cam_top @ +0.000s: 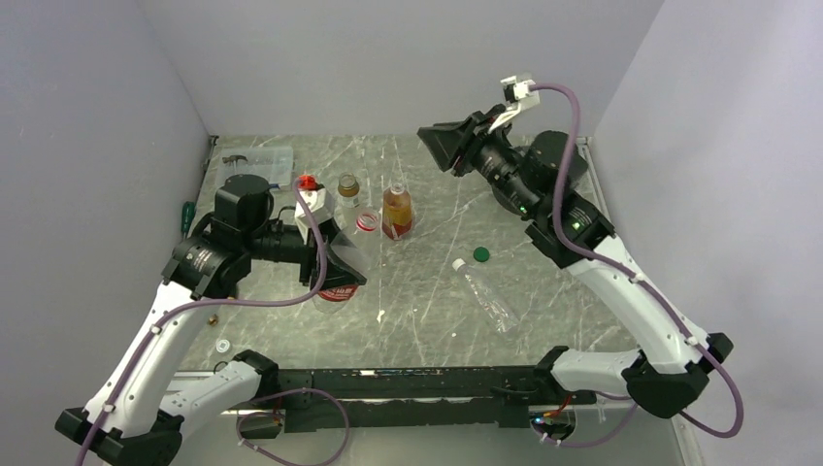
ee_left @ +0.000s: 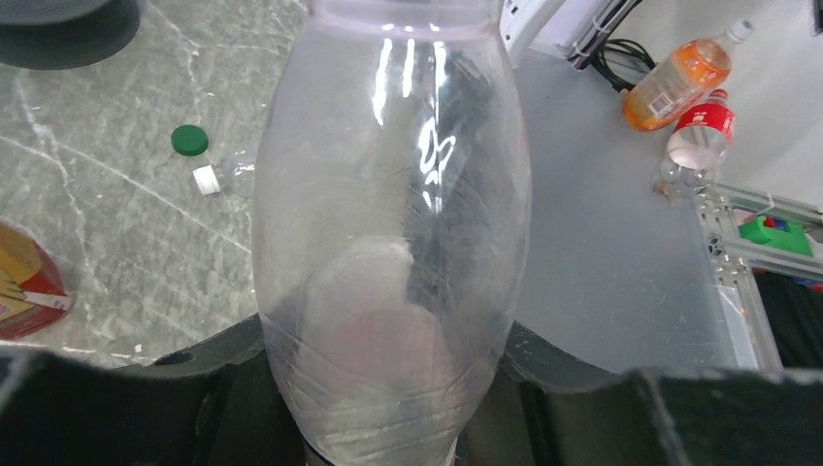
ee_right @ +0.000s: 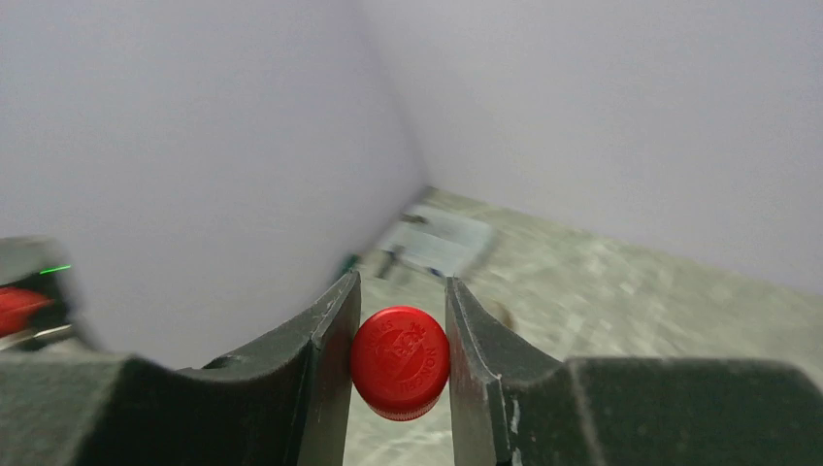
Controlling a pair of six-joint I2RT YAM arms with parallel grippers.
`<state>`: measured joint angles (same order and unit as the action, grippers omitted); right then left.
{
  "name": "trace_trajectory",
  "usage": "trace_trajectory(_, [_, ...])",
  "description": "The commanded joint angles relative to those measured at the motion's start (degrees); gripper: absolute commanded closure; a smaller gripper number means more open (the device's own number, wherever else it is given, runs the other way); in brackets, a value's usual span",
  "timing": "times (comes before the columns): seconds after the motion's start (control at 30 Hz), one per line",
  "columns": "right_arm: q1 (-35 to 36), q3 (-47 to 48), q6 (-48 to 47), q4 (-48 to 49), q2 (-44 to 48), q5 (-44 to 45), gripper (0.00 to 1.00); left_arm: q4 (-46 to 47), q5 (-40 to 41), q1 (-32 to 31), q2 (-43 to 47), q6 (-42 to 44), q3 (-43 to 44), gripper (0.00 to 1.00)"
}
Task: Unscrew the bottle caps
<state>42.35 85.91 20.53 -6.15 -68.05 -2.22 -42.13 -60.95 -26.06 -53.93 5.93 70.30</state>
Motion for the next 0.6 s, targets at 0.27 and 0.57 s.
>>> trace_trajectory(0.27, [-14.4, -23.0, 6.8, -4.7, -8.2, 19.8, 0.94, 0.1, 4.1, 0.2, 3.6, 5.3, -2.3, 0.97])
trace_trajectory(0.57, [-17.6, -24.0, 7.2, -2.2, -23.2, 20.9, 0.96, 1.2, 5.0, 0.1, 4.5, 4.3, -3.2, 0.98])
